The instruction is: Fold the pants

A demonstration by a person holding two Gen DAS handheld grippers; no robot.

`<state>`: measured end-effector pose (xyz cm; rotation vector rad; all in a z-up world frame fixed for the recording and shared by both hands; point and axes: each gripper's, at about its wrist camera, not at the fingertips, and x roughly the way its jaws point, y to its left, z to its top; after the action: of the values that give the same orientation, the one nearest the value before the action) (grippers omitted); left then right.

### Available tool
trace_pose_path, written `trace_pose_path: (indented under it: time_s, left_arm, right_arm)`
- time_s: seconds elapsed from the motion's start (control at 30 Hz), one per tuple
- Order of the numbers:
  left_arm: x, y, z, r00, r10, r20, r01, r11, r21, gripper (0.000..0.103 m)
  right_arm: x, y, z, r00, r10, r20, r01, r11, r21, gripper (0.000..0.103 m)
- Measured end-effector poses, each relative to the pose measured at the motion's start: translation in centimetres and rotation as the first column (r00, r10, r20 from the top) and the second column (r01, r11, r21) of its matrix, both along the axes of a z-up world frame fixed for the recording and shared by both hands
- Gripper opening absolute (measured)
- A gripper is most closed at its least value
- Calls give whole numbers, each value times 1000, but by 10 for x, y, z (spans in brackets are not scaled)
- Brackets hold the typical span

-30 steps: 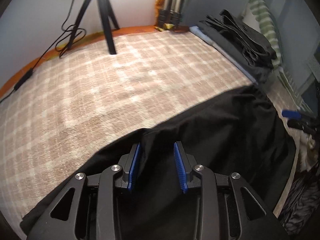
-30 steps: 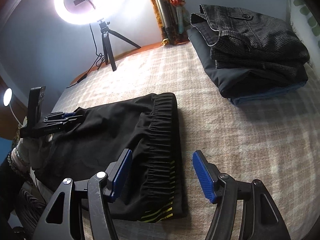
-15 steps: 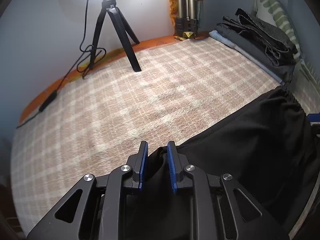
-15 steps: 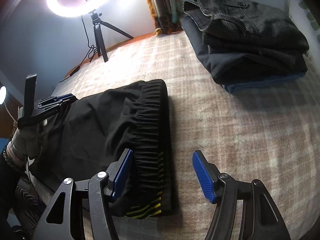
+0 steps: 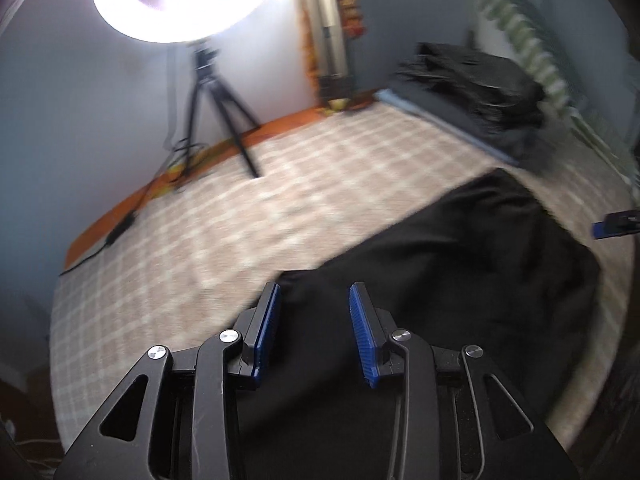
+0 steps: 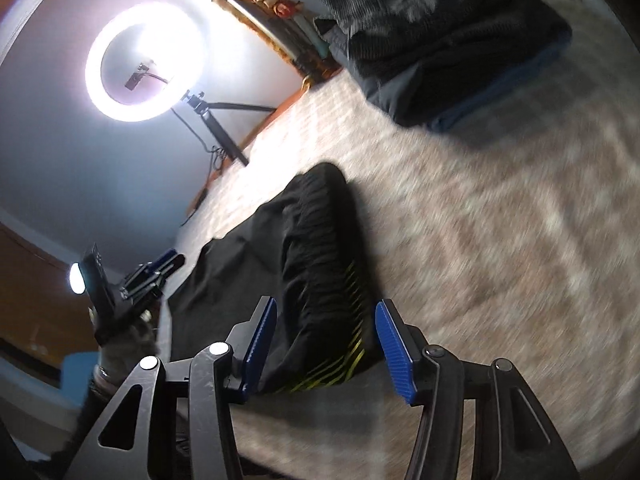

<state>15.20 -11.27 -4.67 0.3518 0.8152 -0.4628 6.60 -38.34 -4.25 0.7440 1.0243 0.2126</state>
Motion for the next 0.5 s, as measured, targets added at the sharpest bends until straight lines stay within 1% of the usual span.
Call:
trace_pose_path:
  time_s: [0.13,0.23,0.3,0.43,0.5]
  left_arm:
    - [-33,-39,4,992,-123,-4,123,992,-4,34]
    - [-52,-64,1,980,-197,-22,196,980,-14,34]
    - [-58,-70,-5,975,-217,-39,216,976,-16,34]
    - [-69,-79,-26,967,-238,-93,240,971,4,34]
    - [-72,-79,-33,963,-242,-115,245,970,10,34]
  right_arm:
    - [-9,14,-11,999,13,-31,-11,998,62,55]
    - [-11,18,-23,998,-10,-60,18,992,126,55]
    - [-11,19,-29,997,-24,-73,37,983,179,55]
    - [-9,18,-39,996,-49,-70,66,958,280,55]
    - [-7,15,-43,994,-82,-74,101,945,313,55]
